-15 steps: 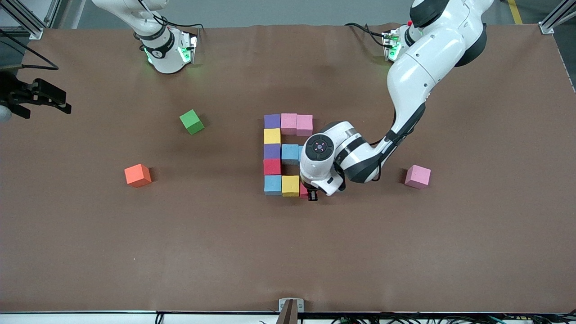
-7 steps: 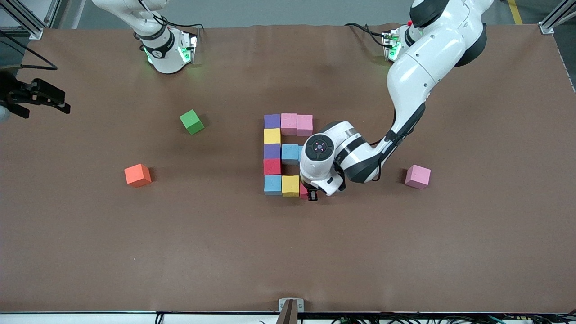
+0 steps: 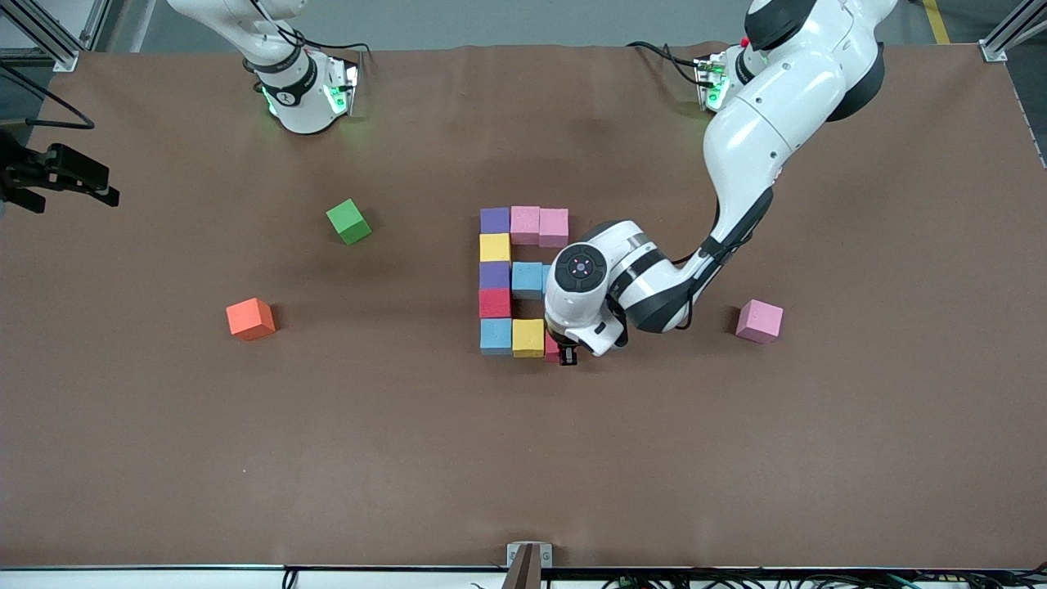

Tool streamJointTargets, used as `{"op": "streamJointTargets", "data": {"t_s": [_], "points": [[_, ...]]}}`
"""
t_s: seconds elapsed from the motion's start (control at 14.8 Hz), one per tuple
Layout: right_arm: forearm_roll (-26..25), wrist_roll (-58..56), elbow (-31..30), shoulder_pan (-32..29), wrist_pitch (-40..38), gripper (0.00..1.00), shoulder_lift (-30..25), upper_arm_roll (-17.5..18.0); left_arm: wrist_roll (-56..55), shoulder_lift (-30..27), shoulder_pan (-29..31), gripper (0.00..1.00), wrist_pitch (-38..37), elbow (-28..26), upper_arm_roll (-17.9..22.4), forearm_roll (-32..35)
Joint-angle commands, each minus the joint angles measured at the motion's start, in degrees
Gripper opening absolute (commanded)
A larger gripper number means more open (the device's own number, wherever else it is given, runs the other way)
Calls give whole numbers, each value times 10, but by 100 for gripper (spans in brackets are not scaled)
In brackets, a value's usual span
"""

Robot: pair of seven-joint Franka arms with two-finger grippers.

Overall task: Arrange 11 blocks into digit 3
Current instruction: 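Lower the pink cube beside the yellow cube and open the left gripper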

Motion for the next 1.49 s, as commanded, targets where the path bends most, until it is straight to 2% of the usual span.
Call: {"op": "streamJointTargets", "data": {"t_s": [0.0,0.47,0.74,0.95,1.22,1.42], "points": [[0,28,-15,-1,0,100,-19,8,1,8,-9,100,5,20,7,-9],[-1,6,-6,-2,-9,100,-20,6,-3,-27,1,100,-3,16,5,-29],[0,3,8,-1,-22,100,-19,9,0,-55,6,100,-24,-6,-5,-33],[1,3,8,-2,-21,100,-19,8,8,-85,34,100,-42,-19,-18,-45],[4,3,7,-2,-18,100,-19,8,159,-107,157,100,-41,-68,-96,-44],[4,3,8,-2,-18,100,-19,8,335,-134,220,100,-33,-125,-114,-35]]}}
